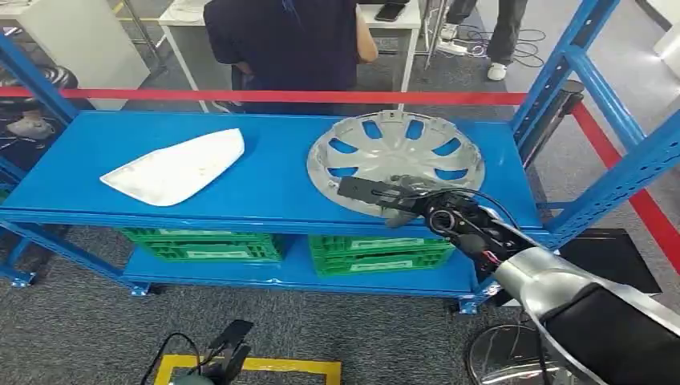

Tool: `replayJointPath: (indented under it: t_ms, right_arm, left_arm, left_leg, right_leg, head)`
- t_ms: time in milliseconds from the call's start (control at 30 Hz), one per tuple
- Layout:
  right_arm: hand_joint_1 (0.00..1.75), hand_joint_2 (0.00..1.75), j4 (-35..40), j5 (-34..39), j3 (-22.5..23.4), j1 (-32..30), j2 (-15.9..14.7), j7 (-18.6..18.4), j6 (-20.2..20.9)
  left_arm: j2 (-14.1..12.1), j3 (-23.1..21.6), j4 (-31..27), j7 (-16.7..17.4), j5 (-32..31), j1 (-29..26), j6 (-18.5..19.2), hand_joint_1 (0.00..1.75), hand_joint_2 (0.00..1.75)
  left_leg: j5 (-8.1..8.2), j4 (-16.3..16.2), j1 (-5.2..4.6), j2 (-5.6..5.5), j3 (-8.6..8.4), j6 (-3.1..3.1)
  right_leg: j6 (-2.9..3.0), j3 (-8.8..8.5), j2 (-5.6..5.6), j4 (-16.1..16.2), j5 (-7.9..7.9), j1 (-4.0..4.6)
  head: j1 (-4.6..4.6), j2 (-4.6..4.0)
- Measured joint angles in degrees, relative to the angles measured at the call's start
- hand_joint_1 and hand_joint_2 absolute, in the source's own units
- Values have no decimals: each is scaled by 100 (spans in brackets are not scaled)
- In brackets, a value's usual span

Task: Take the parts from the cabinet and place them on the table.

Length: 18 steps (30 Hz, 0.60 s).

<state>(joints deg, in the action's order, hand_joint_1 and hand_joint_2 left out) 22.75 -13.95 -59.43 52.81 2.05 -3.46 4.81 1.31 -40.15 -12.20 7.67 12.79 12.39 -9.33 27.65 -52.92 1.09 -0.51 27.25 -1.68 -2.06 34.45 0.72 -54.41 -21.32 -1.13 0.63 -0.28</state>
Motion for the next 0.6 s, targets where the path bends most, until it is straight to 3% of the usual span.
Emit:
replayJointPath:
  t_ms: [200,600]
  right_arm:
    - [0,175,-22,-22,-15,-12,-177,-120,-70]
    - [0,175,-22,-57,-20,-78,-247,-129,-127]
  left_arm:
    - [-7,-81,0,0,0,-36,0,0,0]
    - [-13,-101,0,-22,4,-66,0,0,0]
  left_leg:
    - [0,0,0,2,0,0]
    - [0,0,0,1,0,0]
  right_leg:
    - [0,0,1,0,0,0]
    - [0,0,1,-1,0,0]
  head:
    - [0,0]
    - [0,0]
